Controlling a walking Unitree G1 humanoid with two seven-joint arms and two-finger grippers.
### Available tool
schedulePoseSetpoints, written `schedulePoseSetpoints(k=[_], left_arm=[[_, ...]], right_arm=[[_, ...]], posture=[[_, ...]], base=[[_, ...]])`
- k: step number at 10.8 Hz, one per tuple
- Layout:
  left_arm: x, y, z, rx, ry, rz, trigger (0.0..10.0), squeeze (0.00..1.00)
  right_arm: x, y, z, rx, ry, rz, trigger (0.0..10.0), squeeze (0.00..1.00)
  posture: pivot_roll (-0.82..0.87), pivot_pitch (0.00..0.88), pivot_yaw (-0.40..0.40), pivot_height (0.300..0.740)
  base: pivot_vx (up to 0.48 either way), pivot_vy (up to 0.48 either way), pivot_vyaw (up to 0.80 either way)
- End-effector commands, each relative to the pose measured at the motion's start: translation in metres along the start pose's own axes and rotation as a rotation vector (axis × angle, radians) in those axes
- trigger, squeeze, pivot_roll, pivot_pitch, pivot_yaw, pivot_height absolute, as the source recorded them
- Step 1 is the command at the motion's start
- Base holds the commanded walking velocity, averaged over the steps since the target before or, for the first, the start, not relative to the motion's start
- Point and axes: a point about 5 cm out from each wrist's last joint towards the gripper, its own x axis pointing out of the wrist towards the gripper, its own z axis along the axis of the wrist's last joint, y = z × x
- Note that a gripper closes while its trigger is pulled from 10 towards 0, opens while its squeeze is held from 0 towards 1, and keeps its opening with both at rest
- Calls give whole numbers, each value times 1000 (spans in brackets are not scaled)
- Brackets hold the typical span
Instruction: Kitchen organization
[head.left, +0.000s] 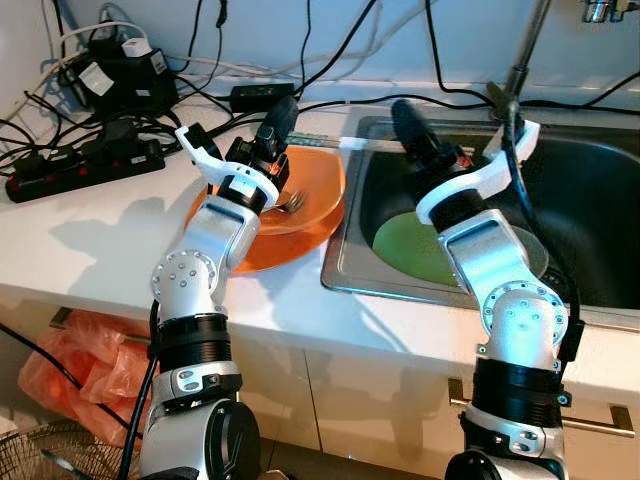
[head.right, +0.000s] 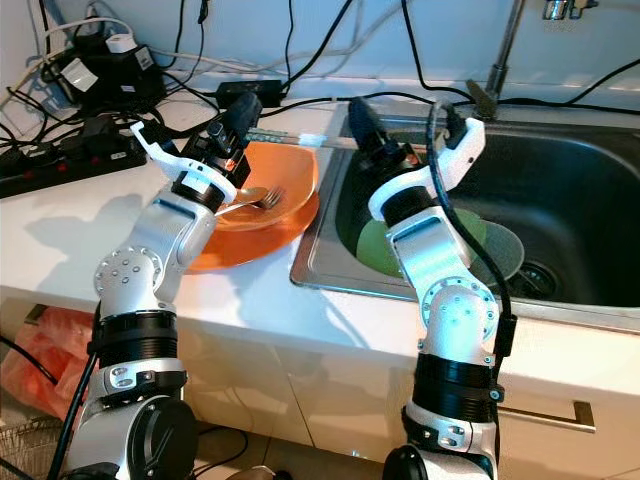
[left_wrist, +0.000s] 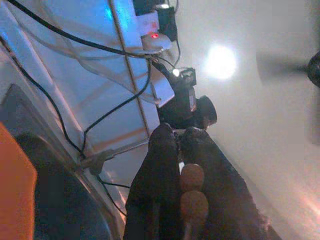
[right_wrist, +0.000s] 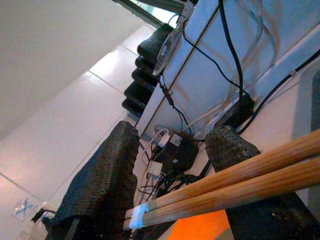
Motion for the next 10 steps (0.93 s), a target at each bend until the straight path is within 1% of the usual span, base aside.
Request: schedulePoseSetpoints(k=[1, 2, 3, 4, 6, 10], left_arm=[[4, 6, -11, -33, -1, 37, 0, 0], [6, 7, -12, -32, -4, 41, 0, 0], [8, 7, -14, -35, -2, 41, 0, 0], [8, 7, -16, -38, 2, 40, 0, 0], [8, 14, -18, -45, -2, 63, 0, 0], [7, 20, -24, -51, 13, 84, 0, 0]], right_arm=[[9, 27, -21, 115, 26, 92, 10000, 0], [8, 27, -25, 134, 34, 94, 902, 0], [8, 28, -28, 142, 39, 98, 0, 0], [8, 29, -30, 153, 42, 101, 0, 0], [8, 31, -32, 179, 46, 104, 0, 0], [9, 31, -33, 196, 49, 104, 0, 0]], posture=[[33, 40, 120, 740], [34, 39, 122, 740], [34, 39, 124, 740], [34, 39, 124, 740], [31, 35, 126, 740], [32, 32, 127, 740]], base=[[0, 0, 0], [0, 0, 0], [0, 0, 0], [0, 0, 0], [0, 0, 0], [0, 0, 0]])
